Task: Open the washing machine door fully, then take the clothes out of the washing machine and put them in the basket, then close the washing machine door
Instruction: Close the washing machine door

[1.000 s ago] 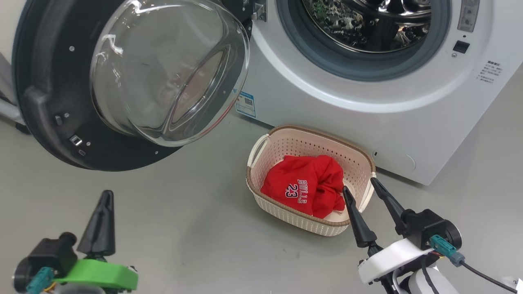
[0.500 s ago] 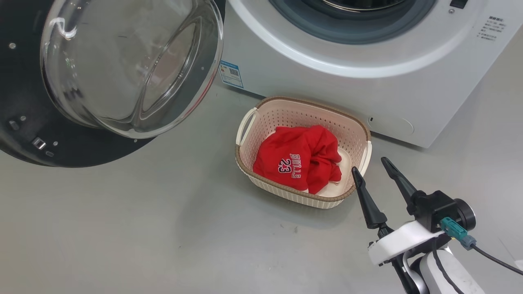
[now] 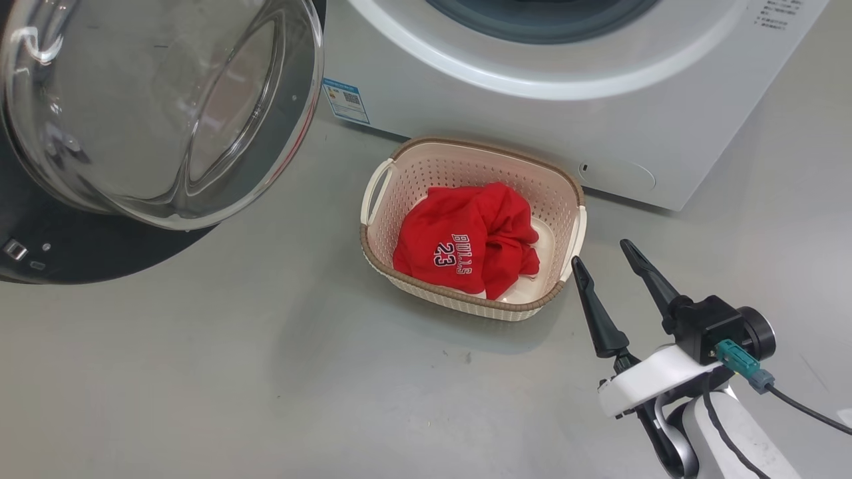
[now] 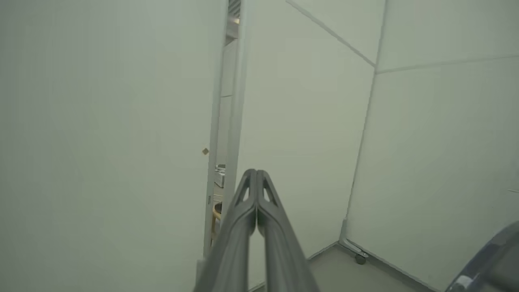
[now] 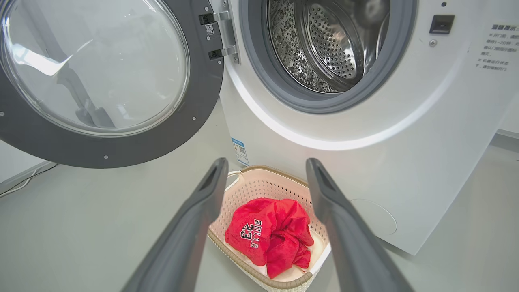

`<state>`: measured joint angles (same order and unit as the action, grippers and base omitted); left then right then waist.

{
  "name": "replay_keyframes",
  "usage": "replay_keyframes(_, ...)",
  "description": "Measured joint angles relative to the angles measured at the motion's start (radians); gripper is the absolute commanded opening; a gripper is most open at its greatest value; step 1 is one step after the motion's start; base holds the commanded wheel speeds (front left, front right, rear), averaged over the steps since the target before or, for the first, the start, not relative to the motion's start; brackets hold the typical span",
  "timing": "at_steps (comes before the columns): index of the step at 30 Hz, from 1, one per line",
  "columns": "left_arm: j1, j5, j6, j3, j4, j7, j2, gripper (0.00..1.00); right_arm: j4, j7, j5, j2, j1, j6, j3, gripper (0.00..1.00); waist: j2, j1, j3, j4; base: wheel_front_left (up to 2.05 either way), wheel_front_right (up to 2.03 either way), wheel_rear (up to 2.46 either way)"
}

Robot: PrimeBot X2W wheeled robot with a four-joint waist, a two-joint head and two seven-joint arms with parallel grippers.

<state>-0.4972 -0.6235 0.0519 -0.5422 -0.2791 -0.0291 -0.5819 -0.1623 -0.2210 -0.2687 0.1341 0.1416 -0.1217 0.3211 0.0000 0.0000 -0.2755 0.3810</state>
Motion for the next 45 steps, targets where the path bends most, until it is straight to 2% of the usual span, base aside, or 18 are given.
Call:
replay_keyframes(4, -0.087, -0.218, -0.045, -0.113, -0.151, 0.114, 0.074, 0.00, -0.005, 0.000, 0.000, -0.002, 0.005, 0.000, 0.006, 1.00, 0.0000, 0.0000, -0.001, -0.015, 0.00, 0.00, 0.00)
replay_keyframes(6, -0.123, -0.286, -0.081, -0.144, -0.214, 0.168, 0.107, 0.00, -0.007, 0.000, 0.000, -0.003, 0.006, 0.000, 0.008, 1.00, 0.0000, 0.0000, 0.000, -0.022, 0.00, 0.00, 0.00)
replay_keyframes(10, -0.170, -0.362, -0.146, -0.214, -0.303, 0.254, 0.113, 0.00, -0.013, 0.000, 0.000, -0.004, 0.006, 0.000, 0.009, 1.00, 0.0000, 0.0000, 0.005, -0.032, 0.00, 0.00, 0.00)
replay_keyframes(13, -0.210, -0.415, -0.158, -0.239, -0.353, 0.320, 0.114, 0.00, -0.013, 0.000, 0.000, -0.005, 0.006, 0.000, 0.008, 1.00, 0.0000, 0.0000, 0.007, -0.037, 0.00, 0.00, 0.00)
replay_keyframes(20, -0.268, -0.470, -0.163, -0.245, -0.436, 0.448, 0.125, 0.00, -0.013, 0.000, 0.000, -0.005, 0.013, 0.000, 0.009, 1.00, 0.0000, 0.0000, 0.012, -0.042, 0.00, 0.00, 0.00)
replay_keyframes(31, -0.303, -0.476, -0.171, -0.174, -0.524, 0.625, 0.143, 0.00, -0.017, -0.001, 0.000, -0.006, 0.014, 0.000, 0.012, 1.00, 0.0000, 0.0000, 0.014, -0.051, 0.00, 0.00, 0.00)
replay_keyframes(45, -0.335, -0.484, -0.171, -0.164, -0.589, 0.708, 0.150, 0.00, -0.022, -0.004, 0.000, -0.007, 0.014, 0.000, 0.013, 1.00, 0.0000, 0.0000, 0.013, -0.068, 0.00, 0.00, 0.00)
